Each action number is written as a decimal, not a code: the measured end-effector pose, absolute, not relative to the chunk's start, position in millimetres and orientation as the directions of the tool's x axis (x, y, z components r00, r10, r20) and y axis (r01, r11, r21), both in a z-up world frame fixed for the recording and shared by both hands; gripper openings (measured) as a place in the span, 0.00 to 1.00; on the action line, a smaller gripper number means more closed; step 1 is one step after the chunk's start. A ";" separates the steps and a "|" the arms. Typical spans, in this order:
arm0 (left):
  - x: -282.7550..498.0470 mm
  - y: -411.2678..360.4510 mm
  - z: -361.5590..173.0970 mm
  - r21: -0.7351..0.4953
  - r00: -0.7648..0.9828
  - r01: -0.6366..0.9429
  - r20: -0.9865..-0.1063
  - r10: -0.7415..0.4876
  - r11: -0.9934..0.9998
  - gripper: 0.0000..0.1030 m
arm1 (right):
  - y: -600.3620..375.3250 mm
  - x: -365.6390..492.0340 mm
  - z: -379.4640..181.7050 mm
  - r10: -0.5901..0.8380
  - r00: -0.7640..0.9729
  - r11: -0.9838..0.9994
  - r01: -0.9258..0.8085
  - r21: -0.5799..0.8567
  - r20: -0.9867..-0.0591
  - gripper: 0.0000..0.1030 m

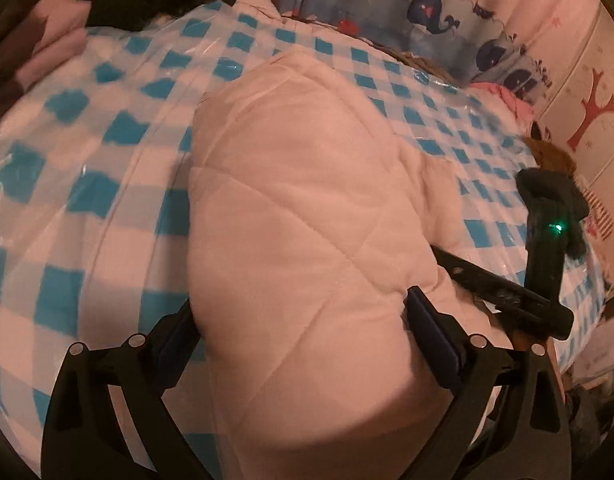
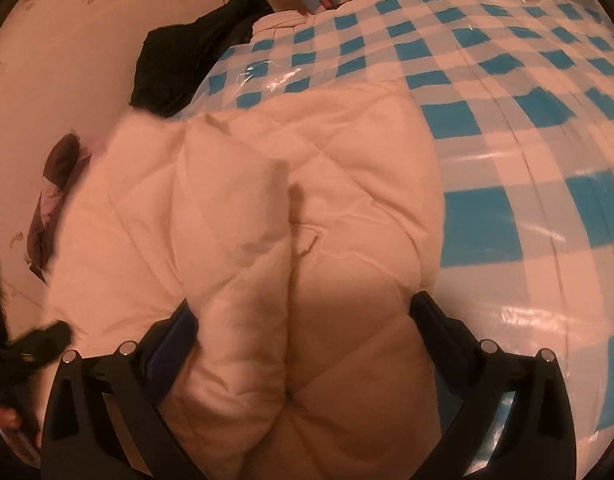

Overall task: Fold large clothes
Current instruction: 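Press the cream bundle flat with both tools and open them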

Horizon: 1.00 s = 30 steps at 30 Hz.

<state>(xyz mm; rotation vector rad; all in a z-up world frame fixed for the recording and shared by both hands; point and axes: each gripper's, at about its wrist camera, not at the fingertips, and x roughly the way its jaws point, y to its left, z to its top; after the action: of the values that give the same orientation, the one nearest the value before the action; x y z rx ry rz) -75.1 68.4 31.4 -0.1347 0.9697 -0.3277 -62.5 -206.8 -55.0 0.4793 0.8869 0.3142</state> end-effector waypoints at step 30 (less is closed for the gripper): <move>-60.2 10.1 8.9 -0.080 0.651 0.147 -0.742 -0.157 0.986 0.94 | -224.6 -93.8 -4.5 0.245 0.681 0.954 -0.043 0.296 -0.690 0.95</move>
<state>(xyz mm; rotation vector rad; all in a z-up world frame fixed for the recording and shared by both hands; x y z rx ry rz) -60.2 10.1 8.9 -0.0133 0.8438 -0.1727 -93.9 -224.6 -4.5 0.2661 0.8084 0.1639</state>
